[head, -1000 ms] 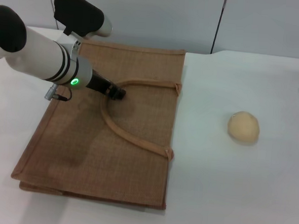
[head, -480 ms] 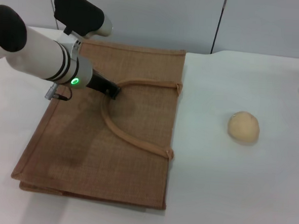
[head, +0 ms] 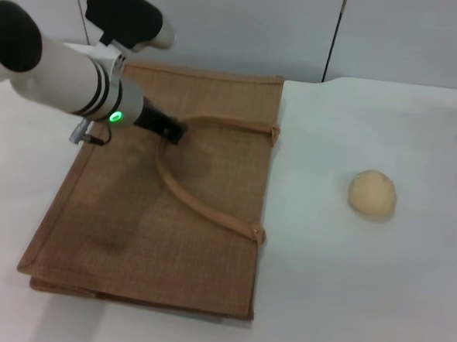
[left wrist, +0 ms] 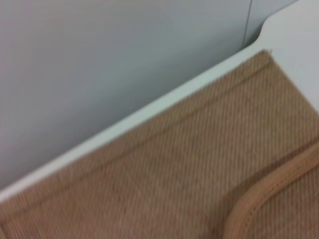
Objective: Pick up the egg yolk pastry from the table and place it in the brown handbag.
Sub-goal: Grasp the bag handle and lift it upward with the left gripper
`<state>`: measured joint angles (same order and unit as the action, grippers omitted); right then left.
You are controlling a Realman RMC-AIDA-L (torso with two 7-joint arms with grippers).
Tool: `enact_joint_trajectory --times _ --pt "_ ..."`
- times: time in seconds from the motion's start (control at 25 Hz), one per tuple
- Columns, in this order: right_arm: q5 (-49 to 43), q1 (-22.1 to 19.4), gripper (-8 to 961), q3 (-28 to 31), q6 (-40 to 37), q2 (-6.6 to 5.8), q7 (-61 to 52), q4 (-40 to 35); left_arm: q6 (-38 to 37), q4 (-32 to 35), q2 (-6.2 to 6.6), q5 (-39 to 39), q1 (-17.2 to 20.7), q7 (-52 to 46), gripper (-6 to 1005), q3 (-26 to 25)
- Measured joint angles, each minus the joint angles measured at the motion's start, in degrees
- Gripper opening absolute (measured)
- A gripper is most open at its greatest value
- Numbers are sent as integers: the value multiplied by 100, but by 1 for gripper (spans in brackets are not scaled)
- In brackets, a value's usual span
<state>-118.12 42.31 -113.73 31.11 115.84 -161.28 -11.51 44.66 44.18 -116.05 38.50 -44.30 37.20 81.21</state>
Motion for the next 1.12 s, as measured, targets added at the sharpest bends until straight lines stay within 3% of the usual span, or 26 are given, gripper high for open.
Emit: enact_joint_trajectory --times 0.2,0.56,0.88,1.12 --pt "0 -29 882 -11 -146 0 0 -39 313 709 42 -37 47 68 115 -68" --pt "14 -47 881 -12 -623 15 0 -325 2088 3229 42 -314 94 196 116 -1134" --pt "15 -74 881 -12 -1034 0 26 -714 2881 4532 22 -402 -48 249 118 -1465" --pt "-3 -89 881 -14 -1194 -1 33 -801 3284 5077 -12 -325 -180 228 119 -1603"
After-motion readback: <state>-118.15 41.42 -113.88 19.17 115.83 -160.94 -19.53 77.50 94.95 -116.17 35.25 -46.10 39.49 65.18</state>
